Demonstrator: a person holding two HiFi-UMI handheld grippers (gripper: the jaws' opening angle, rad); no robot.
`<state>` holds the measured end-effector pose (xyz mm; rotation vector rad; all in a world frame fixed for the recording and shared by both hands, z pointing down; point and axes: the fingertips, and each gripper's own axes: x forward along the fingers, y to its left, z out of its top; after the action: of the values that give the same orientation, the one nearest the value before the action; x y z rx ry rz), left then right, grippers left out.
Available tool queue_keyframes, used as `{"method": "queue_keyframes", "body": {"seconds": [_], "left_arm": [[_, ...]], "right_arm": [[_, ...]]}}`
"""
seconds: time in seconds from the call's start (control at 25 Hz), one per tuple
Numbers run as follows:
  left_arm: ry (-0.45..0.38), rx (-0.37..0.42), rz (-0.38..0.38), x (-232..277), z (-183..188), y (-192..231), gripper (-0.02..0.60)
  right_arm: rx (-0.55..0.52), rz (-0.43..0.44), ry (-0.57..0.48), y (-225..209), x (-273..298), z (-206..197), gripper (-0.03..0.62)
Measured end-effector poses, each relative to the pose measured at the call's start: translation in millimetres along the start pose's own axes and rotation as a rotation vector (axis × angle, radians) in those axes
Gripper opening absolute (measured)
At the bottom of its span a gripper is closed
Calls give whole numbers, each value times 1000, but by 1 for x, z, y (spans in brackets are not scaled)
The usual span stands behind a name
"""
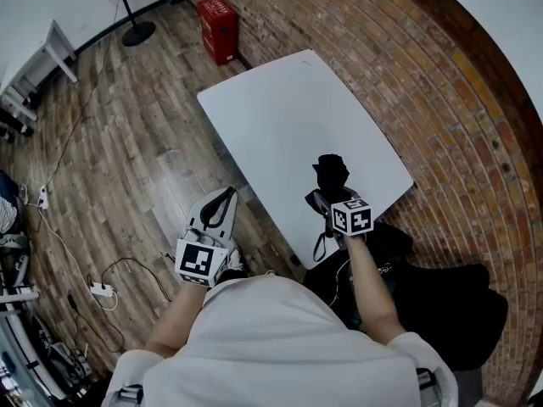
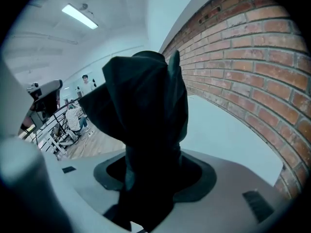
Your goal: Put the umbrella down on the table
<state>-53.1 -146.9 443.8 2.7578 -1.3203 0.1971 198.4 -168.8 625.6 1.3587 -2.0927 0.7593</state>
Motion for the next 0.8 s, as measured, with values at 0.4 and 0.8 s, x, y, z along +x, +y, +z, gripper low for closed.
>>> {"method": "queue_keyframes", "body": {"seconds": [0.4,0.8], "left_arm": [[25,-13,19,-6,-12,9,35],[48,-30,33,-8,-22,18,35]], "right_arm": [[-6,-8,109,-17,69,13,247],[71,-96,238,-36,119,-3,249]]}}
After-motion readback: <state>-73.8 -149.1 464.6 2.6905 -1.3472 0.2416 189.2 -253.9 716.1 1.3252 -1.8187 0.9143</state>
